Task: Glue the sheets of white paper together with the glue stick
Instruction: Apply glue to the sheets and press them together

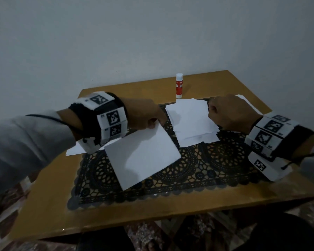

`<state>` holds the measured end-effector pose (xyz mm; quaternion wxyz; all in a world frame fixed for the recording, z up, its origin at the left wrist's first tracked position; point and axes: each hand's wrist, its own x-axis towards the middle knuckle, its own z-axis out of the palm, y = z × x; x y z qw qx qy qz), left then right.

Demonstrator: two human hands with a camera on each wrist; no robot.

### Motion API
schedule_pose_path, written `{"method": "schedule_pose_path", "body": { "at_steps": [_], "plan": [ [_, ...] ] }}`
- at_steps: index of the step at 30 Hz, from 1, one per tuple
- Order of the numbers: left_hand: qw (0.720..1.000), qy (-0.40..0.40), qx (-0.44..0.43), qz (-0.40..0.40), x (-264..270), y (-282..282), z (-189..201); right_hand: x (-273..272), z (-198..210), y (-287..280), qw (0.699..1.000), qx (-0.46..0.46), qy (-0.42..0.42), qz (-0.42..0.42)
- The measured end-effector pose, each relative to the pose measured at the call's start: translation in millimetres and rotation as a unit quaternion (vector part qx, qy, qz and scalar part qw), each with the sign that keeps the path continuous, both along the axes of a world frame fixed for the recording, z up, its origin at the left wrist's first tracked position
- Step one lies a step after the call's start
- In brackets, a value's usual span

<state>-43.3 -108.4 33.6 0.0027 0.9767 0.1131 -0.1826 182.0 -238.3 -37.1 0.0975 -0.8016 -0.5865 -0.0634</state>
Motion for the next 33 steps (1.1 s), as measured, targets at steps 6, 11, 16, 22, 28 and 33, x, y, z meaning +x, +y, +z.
{"method": "schedule_pose_path", "body": {
  "at_steps": [6, 11, 16, 22, 28, 33],
  "plan": [
    [0.994, 0.037, 0.062, -0.081, -1, -16, -35, -2, 10, 20, 0.998, -0.028, 0.045, 0.024],
    [0.995, -0.065, 0.063, -0.034, -23, -18, -40, 10, 30, 72, 0.966, 0.025, 0.24, -0.089],
    [0.998, -0.042, -0.034, 0.022, -78, -48, -38, 1, 26, 112, 0.925, 0.018, 0.366, -0.099],
    [0.993, 0.1, -0.063, 0.008, -113, -72, -54, -8, 20, 140, 0.946, 0.006, 0.312, -0.084],
    [0.99, 0.13, -0.053, -0.011, -115, -69, -57, -19, 34, 135, 0.957, 0.111, 0.257, -0.08],
    [0.988, 0.139, -0.051, -0.037, -114, -58, -62, -47, 62, 94, 0.982, 0.002, 0.168, 0.088]
  ]
}}
